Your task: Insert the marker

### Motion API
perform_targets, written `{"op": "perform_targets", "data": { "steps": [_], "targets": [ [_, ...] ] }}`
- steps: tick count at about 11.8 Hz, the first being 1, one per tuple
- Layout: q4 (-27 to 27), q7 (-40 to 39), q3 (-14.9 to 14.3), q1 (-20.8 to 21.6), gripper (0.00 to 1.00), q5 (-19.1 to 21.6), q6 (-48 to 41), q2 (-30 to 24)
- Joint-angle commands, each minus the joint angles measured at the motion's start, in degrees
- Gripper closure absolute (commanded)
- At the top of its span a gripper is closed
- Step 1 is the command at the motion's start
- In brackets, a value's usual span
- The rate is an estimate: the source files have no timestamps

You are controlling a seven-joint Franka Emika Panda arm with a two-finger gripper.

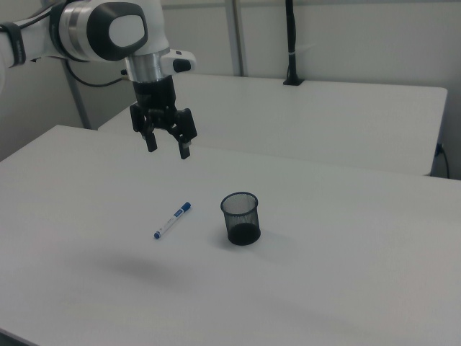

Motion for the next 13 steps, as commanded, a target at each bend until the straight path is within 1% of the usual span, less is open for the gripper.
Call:
{"op": "perform_targets", "data": {
  "steps": [1, 8, 10, 12, 13],
  "targets": [
    [0.4, -0.5, 0.7, 1.7, 0.00, 0.2, 0.7, 3.1],
    [0.3, -0.6, 0.7, 2.0, 0.00, 0.3, 0.8, 3.4],
    [0.5, -0.5, 0.7, 2.0, 0.00, 3.3, 1.5, 5.1],
    [-0.3, -0.1, 0.7, 2.0, 0.00, 6.0, 6.9, 6.2],
    [0.1, 0.0, 0.7, 2.1, 0.04, 6.2, 7.5, 8.2]
  ]
}}
